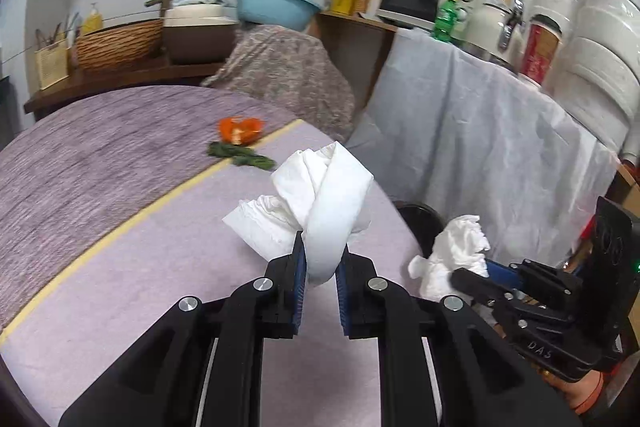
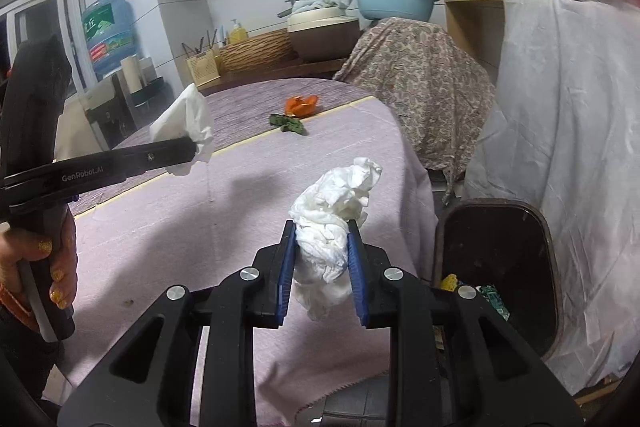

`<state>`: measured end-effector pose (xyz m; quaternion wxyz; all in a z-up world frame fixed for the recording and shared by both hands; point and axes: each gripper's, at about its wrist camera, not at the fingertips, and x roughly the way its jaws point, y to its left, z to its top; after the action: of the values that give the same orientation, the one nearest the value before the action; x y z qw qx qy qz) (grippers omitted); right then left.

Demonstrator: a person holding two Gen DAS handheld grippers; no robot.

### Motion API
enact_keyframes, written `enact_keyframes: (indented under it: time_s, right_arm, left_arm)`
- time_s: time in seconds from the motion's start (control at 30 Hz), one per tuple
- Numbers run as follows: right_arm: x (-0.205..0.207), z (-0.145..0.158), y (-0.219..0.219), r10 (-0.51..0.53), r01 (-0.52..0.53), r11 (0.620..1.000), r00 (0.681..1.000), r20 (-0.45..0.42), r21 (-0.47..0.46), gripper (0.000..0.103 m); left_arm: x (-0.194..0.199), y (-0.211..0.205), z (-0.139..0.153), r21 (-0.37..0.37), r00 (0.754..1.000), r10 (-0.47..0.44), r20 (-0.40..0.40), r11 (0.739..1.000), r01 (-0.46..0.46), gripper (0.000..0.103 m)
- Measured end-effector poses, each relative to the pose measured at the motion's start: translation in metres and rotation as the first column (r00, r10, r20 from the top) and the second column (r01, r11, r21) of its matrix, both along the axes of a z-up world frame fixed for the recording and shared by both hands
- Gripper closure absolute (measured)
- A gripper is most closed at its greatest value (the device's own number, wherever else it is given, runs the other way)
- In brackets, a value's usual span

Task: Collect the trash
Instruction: 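Carry both white tissues over the bin and release them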

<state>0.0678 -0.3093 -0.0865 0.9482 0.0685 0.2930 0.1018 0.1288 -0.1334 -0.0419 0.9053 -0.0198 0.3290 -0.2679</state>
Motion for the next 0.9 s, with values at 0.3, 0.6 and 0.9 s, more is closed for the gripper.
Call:
enact_keyframes:
  time_s: [0.3,0.6,0.9]
  right_arm:
    - [-0.005,-0.014,-0.048,-0.137,0.136,0.990,0.991,-0.013,-0.018,0.077]
    - [0.014,-0.057,-0.096,-0.249,0.247,0.968,0.964,-0.093,-0.035,0.077]
    - [0.039,-0.103,-0.119,-0.291,0.284,0.957,0.943,-0.163,-0.067,0.072]
  left_arm:
    - [-0.001,-0.064,-0.006,0.013,0.992,-0.127,-0.013,0.992,0.127,0.089]
    - [0.009,-0.117,-0.015,0.015,0.976,-0.210,-0.060,0.977,0.211,0.089]
    - [0.019,-0.163,-0.023,0.051,0.966,-0.245,-0.085,0.967,0.250,0.089]
